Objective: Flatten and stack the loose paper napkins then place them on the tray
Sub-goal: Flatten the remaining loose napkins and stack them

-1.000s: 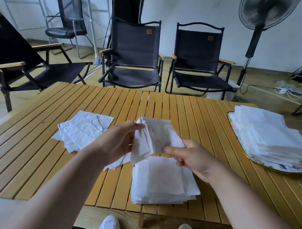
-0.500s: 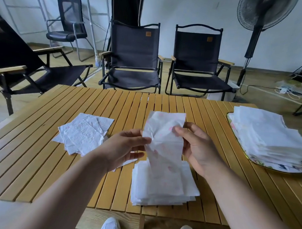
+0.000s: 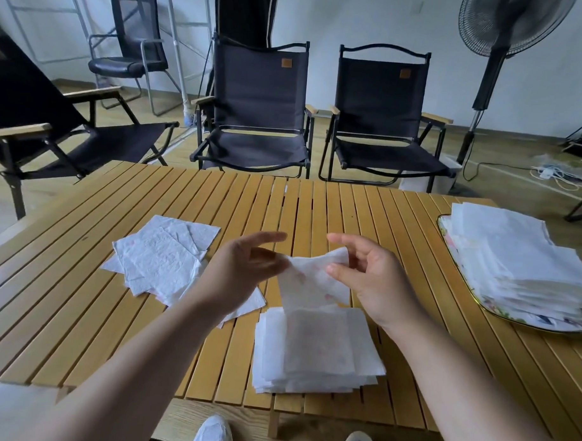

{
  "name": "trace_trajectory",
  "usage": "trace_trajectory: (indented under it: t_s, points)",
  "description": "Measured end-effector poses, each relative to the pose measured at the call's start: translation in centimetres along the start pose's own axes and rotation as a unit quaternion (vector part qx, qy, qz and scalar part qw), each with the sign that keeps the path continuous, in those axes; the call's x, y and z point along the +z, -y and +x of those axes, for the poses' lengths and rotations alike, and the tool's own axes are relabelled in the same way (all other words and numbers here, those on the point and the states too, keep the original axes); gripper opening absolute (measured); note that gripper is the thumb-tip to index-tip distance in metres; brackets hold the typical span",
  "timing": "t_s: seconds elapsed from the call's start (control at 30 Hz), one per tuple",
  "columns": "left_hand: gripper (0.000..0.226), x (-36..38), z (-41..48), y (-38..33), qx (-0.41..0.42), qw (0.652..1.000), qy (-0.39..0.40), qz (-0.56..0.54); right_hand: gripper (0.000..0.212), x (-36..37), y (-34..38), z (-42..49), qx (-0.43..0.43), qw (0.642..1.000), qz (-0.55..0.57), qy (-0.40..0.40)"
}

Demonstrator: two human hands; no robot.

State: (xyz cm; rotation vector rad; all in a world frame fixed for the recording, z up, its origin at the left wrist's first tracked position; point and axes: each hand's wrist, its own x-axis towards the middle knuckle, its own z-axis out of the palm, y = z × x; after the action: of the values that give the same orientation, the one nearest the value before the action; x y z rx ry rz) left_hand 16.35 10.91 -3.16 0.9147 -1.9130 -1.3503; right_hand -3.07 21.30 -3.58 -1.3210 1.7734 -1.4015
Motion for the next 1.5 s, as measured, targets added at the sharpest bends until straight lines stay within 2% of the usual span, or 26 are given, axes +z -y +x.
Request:
trace_trajectory:
  t_s: [0.1,0.23,0.33,0.37,0.43,0.53,0.63,0.73,0.83,0.93,1.0,1.07,1.13,1.2,1.27,1.37,1.5]
  points:
    - [0.021,0.2,-0.1,0.0,0.038,0.998,-0.017,0.047,0.032,-0.1,0.3,-0.2,-0.002,0.999,-0.03,-0.022]
    - [0.014,0.1,0.2,0.4,0.057,0.992,-0.03,0.109,0.014,-0.1,0.3,-0.3,-0.022,0.993,-0.103,-0.057]
    - [0.008,0.0,0.3,0.5,0.069,0.984,-0.045,0.156,0.008,-0.1,0.1,-0.1,-0.05,0.986,-0.141,-0.079]
    - [0.003,0.0,0.4,0.4,0.066,0.987,-0.044,0.143,0.008,-0.2,0.1,0.1,-0.056,0.985,-0.138,-0.083]
    - [0.01,0.1,0.2,0.2,0.048,0.996,-0.018,0.071,0.009,-0.4,0.3,0.2,-0.049,0.99,-0.105,-0.076]
    - [0.018,0.1,-0.2,-0.2,0.016,0.999,0.023,-0.017,0.012,-0.6,0.8,0.1,0.002,0.999,-0.003,-0.037]
    - [0.018,0.3,-0.2,-0.2,-0.054,0.995,0.063,-0.046,0.017,-1.1,0.7,0.0,0.119,0.992,0.033,0.024]
    - [0.014,0.5,-0.6,-0.1,-0.159,0.975,0.142,0.054,0.016,-1.9,-0.2,-0.4,0.228,0.962,-0.075,0.13]
    - [0.009,0.7,-0.8,0.3,-0.21,0.951,0.194,0.121,0.016,-2.0,-0.5,-0.7,0.262,0.921,-0.201,0.205]
    - [0.013,0.5,-0.3,0.5,-0.217,0.945,0.181,0.162,0.021,-1.2,-0.4,-0.6,0.246,0.901,-0.305,0.184]
    - [0.018,-0.4,0.3,0.6,-0.232,0.944,0.152,0.178,0.023,-0.3,-0.4,-0.3,0.226,0.912,-0.319,0.123]
    - [0.017,-2.5,0.9,1.2,-0.233,0.947,0.084,0.205,0.021,0.9,-0.1,0.0,0.186,0.933,-0.303,0.057]
    - [0.015,-5.2,1.3,2.3,-0.219,0.951,-0.009,0.217,0.017,2.8,0.4,0.3,0.137,0.953,-0.268,0.033]
    - [0.014,-7.5,1.2,3.5,-0.225,0.948,-0.088,0.205,0.017,5.7,1.1,0.4,0.091,0.959,-0.262,0.055]
    - [0.014,-8.9,0.7,4.5,-0.249,0.94,-0.119,0.199,0.022,9.1,1.4,0.3,0.053,0.952,-0.286,0.099]
    - [0.014,-9.6,-0.1,5.6,-0.276,0.935,-0.1,0.198,0.036,13.7,1.1,0.3,0.036,0.92,-0.357,0.16]
    - [0.015,-10.1,-0.4,6.2,-0.272,0.936,-0.093,0.204,0.031,16.5,0.8,0.7,0.054,0.888,-0.43,0.152]
